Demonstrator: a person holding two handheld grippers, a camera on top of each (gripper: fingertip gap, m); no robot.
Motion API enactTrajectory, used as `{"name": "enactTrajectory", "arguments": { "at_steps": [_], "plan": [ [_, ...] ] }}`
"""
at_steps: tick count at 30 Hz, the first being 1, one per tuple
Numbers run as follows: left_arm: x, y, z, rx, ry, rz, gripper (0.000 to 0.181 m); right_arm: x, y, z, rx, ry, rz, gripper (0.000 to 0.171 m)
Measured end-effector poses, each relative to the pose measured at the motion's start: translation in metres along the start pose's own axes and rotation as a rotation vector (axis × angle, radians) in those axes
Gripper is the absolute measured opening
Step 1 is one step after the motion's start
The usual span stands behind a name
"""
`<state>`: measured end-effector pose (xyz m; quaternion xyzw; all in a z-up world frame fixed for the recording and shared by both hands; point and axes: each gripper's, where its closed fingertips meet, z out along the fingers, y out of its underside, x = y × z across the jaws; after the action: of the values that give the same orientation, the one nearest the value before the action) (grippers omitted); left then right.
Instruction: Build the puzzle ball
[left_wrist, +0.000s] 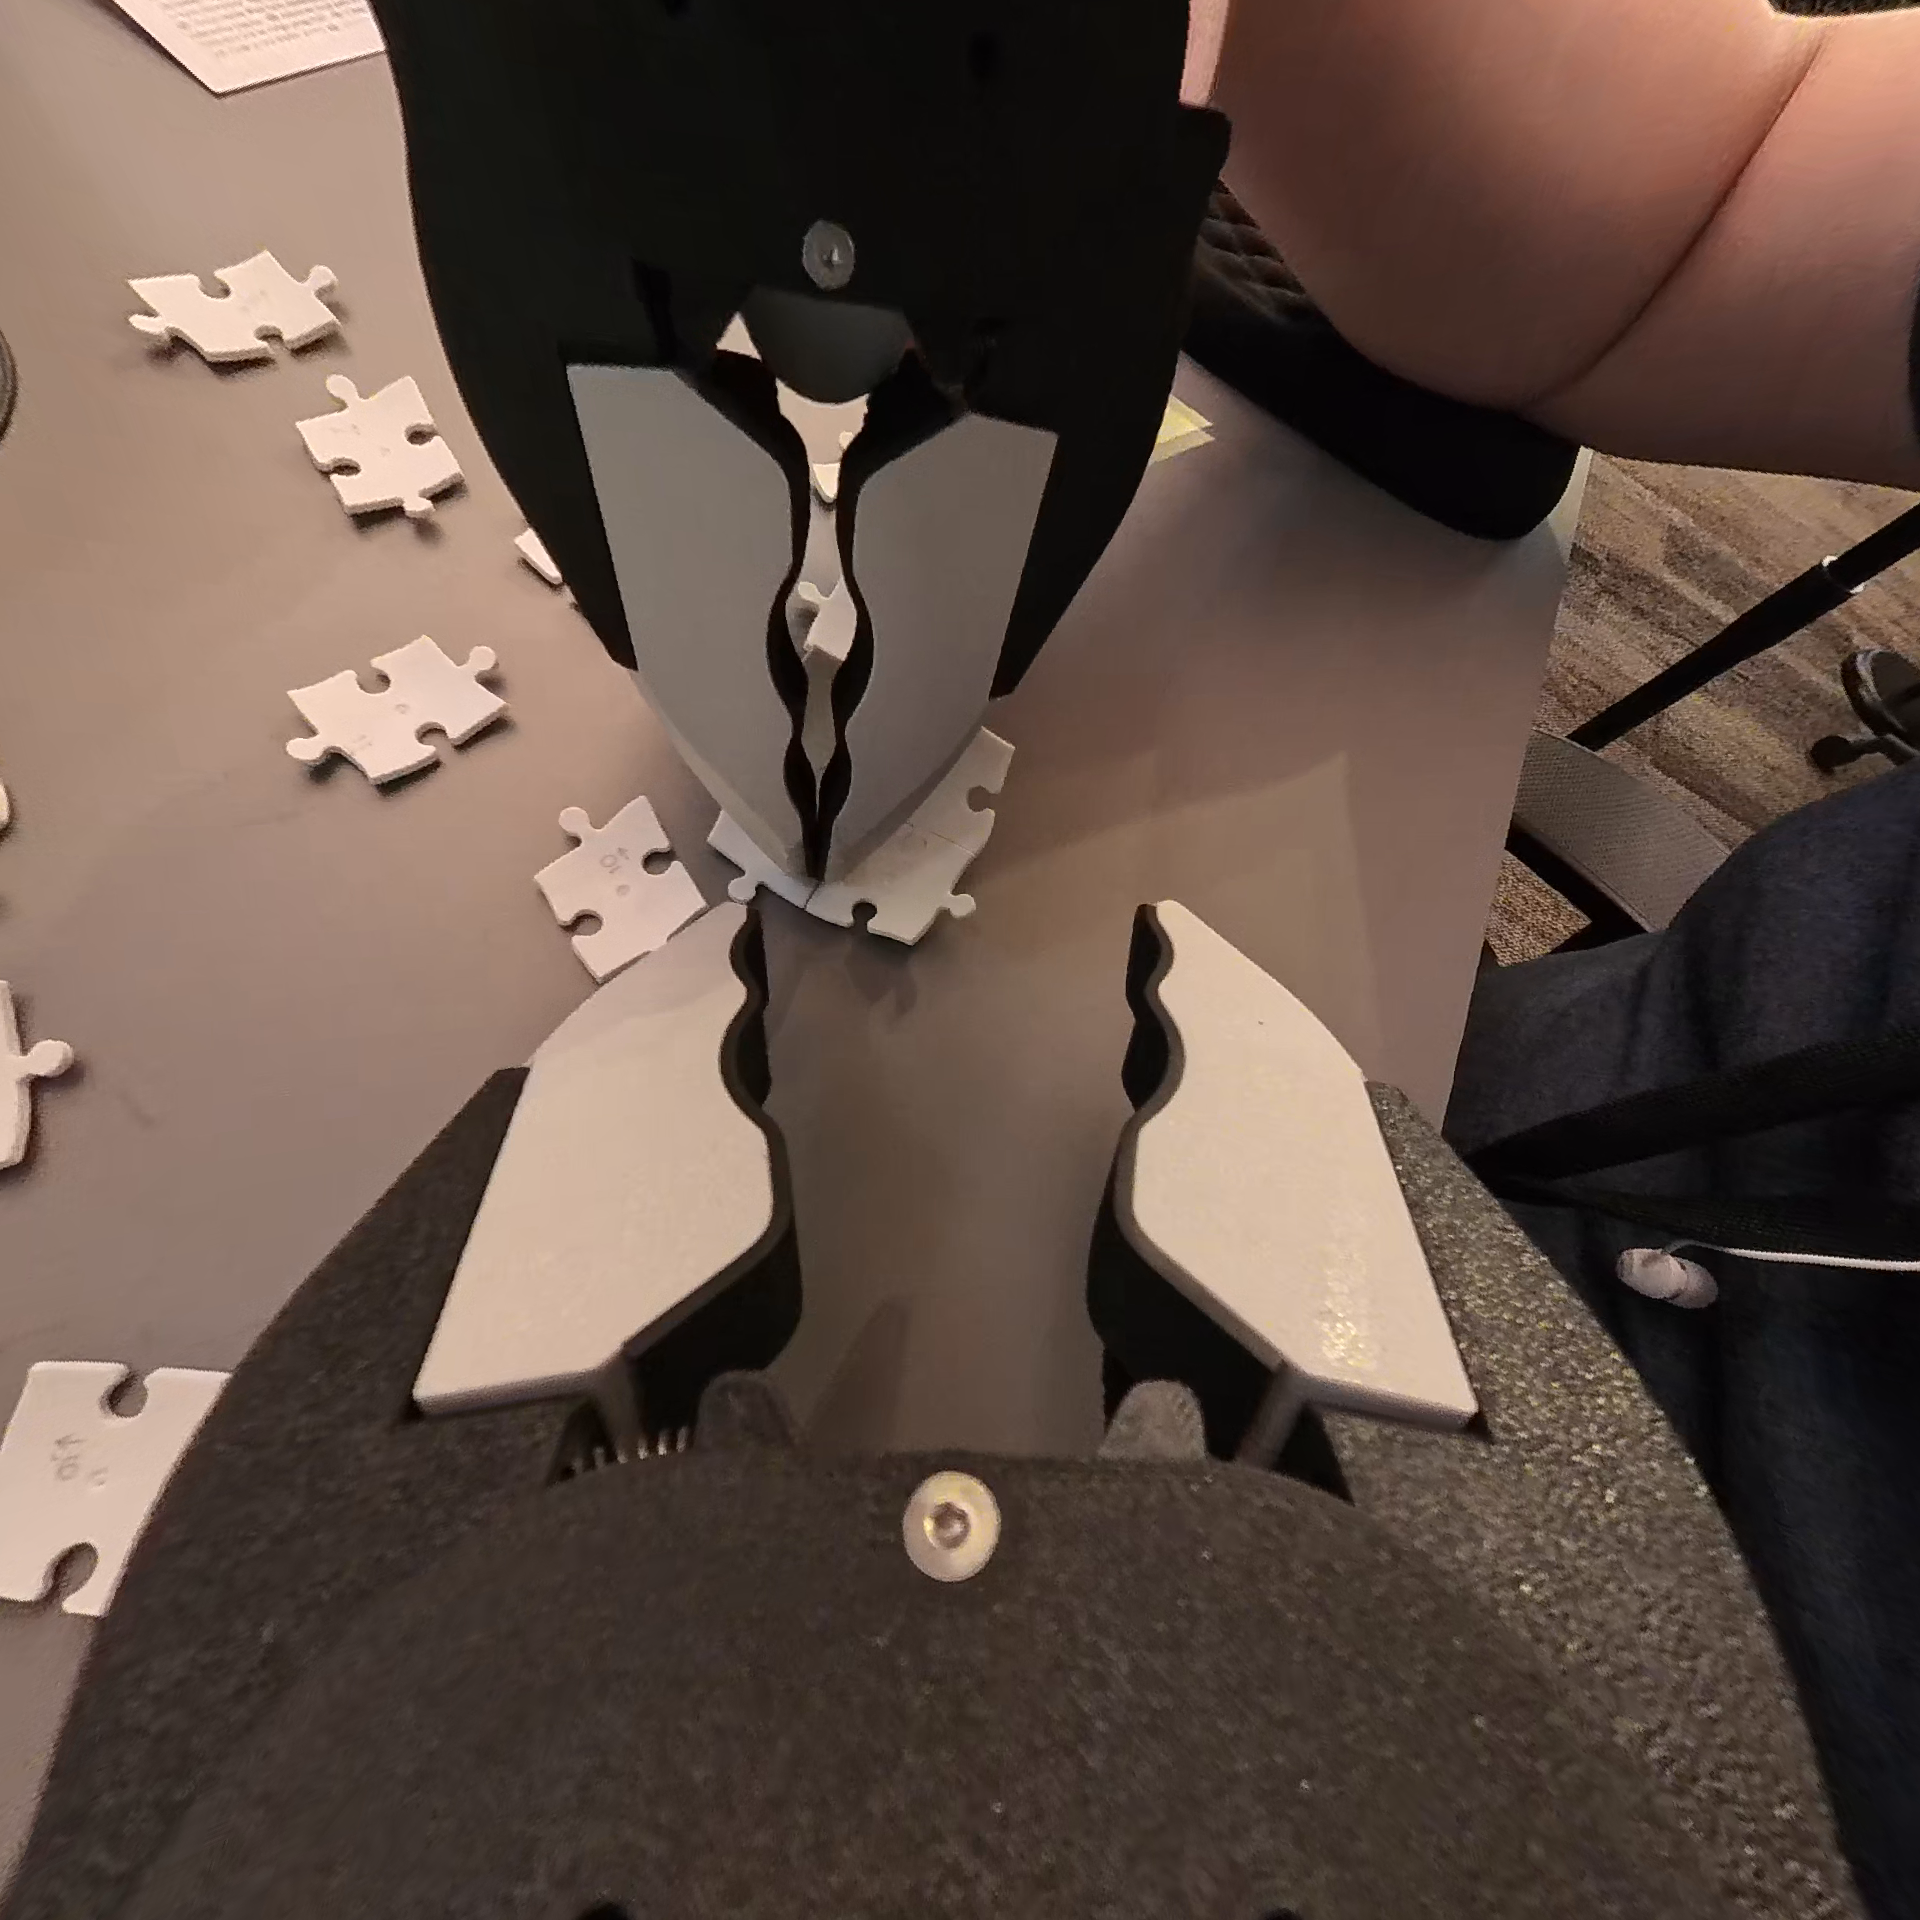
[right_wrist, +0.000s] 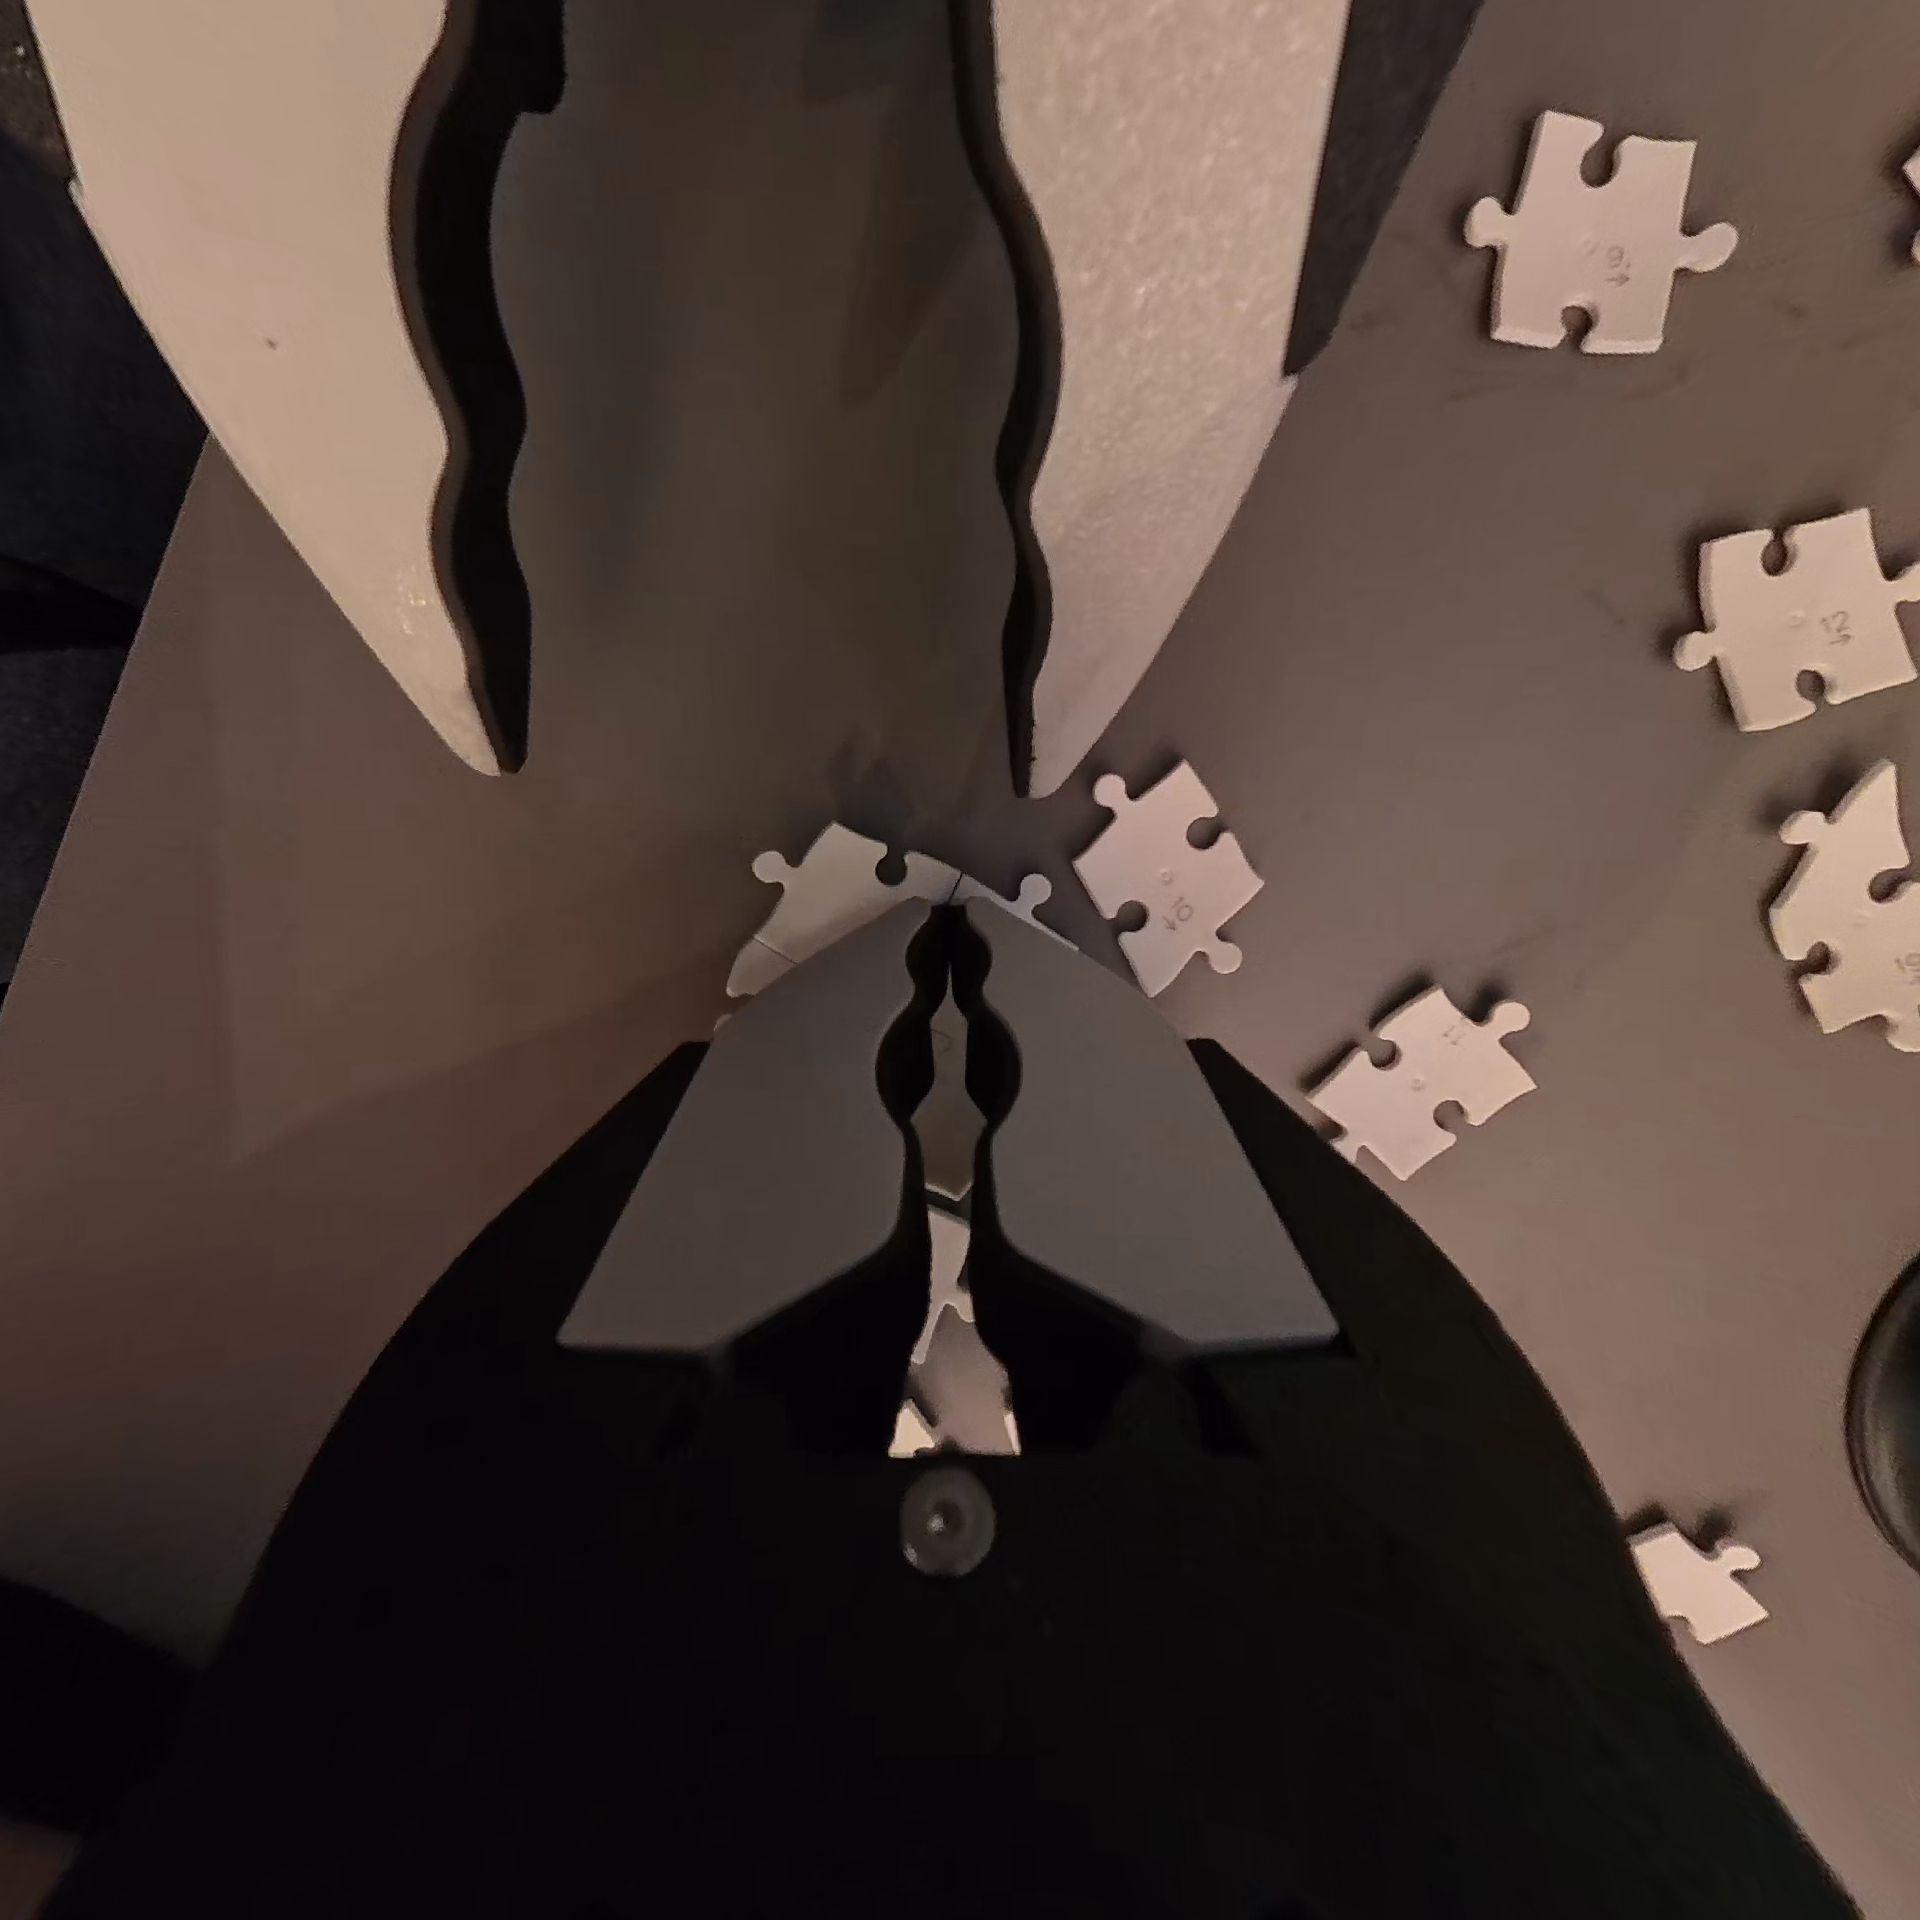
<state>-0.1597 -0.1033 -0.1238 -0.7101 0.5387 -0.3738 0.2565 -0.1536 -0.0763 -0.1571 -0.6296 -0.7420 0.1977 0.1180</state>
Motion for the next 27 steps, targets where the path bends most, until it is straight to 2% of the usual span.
{"name": "enactTrajectory", "arguments": {
  "at_steps": [4, 7, 12, 27],
  "plan": [
    [-0.001, 0.000, -0.001, 0.000, -0.006, -0.003, 0.067, -0.001, -0.003, -0.001, 0.050, -0.003, -0.024, 0.001],
    [-0.001, 0.001, -0.001, 0.001, -0.009, -0.005, 0.067, 0.000, -0.011, -0.019, 0.129, -0.004, -0.009, 0.001],
    [-0.001, 0.001, -0.002, -0.001, -0.011, -0.001, 0.067, 0.000, 0.006, -0.023, 0.060, 0.011, -0.027, 0.001],
    [-0.004, 0.005, -0.004, -0.008, -0.014, -0.013, 0.068, -0.009, 0.009, -0.003, -0.016, -0.024, -0.031, 0.002]
  ]
}}
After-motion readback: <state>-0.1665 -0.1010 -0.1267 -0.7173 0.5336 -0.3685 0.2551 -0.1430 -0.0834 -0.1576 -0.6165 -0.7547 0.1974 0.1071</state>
